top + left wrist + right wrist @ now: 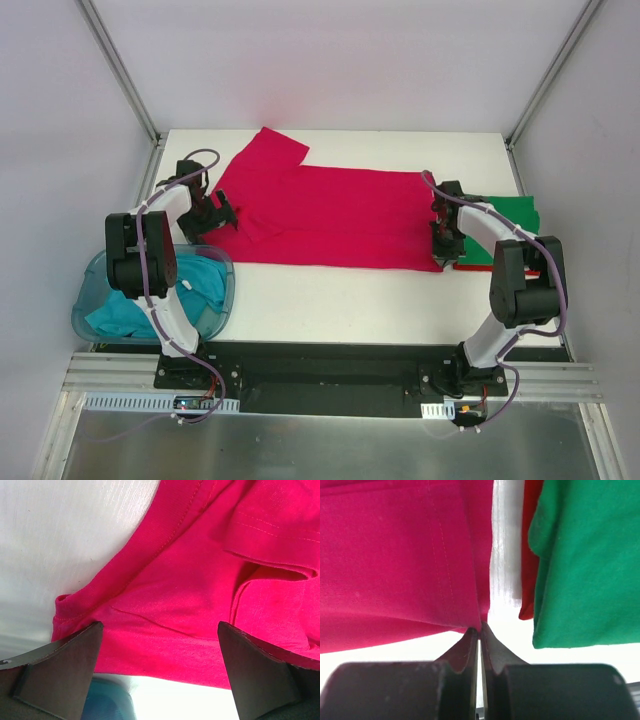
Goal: Fold and stack the t-shirts
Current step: Fold the flattened tshirt in 1/3 of the way
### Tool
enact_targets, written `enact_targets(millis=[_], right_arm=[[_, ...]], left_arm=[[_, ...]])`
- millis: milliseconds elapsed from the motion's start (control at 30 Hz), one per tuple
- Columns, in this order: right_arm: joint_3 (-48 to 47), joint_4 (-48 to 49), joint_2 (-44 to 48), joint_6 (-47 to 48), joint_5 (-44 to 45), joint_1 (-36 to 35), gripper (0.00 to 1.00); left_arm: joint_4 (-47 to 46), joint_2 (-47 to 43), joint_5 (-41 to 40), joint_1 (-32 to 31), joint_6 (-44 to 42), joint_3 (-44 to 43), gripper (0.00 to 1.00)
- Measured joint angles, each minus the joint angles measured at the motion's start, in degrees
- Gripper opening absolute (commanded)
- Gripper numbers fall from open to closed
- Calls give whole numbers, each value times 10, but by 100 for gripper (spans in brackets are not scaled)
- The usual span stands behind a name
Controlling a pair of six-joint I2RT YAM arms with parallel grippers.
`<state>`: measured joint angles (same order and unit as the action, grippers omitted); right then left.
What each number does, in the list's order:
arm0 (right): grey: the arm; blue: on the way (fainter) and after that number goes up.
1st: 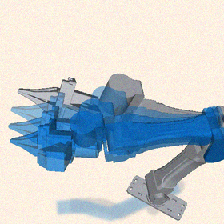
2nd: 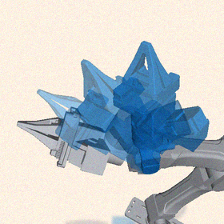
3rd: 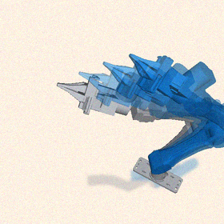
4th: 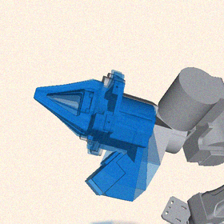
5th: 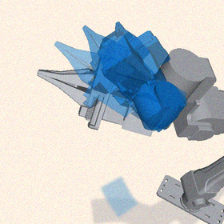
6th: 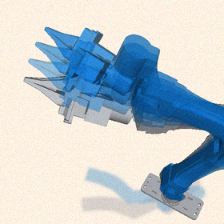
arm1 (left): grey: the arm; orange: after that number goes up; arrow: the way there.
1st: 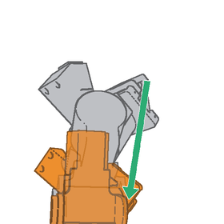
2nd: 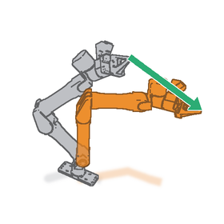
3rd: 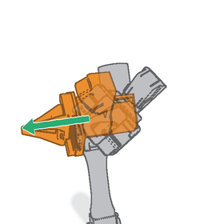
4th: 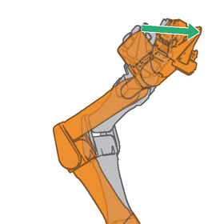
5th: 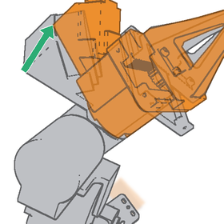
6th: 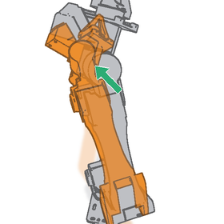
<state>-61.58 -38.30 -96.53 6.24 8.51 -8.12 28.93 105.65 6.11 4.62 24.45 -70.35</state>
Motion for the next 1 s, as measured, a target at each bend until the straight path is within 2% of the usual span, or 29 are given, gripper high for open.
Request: enact_targets(millis=[100, 167, 233, 267, 433, 500, 533, 767, 900, 1000], right_arm=[[-4, -13, 0, 2, 5, 0, 8], [-5, -20, 0, 2, 10, 0, 23], [-5, -29, 0, 3, 19, 1, 34], [-5, -34, 0, 4, 22, 2, 45], [-13, -56, 3, 4, 18, 4, 63], [-14, -58, 15, 6, -4, 4, 79], [-14, -58, 27, 6, -21, 3, 96], [-16, 8, 115, -3, -196, -27, 96], [-35, 40, 65, -22, -246, -60, 96], [-40, 52, 8, -32, -250, -67, 96]], left_arm=[[-1, -1, -3, 0, 0, 2, 99], [-3, -4, -3, 1, 0, 6, 99], [-4, -7, -5, 1, -1, 9, 99], [-4, -8, -7, 2, -2, 10, 99], [-5, -12, -7, 5, -8, 16, 99], [-6, -15, -7, 6, -9, 19, 99], [-6, -17, -7, 6, -9, 21, 99], [-11, -22, -6, 7, -11, 28, 99], [-14, -25, -6, 7, -11, 32, 99], [-19, -31, -6, 7, -10, 41, 99]])
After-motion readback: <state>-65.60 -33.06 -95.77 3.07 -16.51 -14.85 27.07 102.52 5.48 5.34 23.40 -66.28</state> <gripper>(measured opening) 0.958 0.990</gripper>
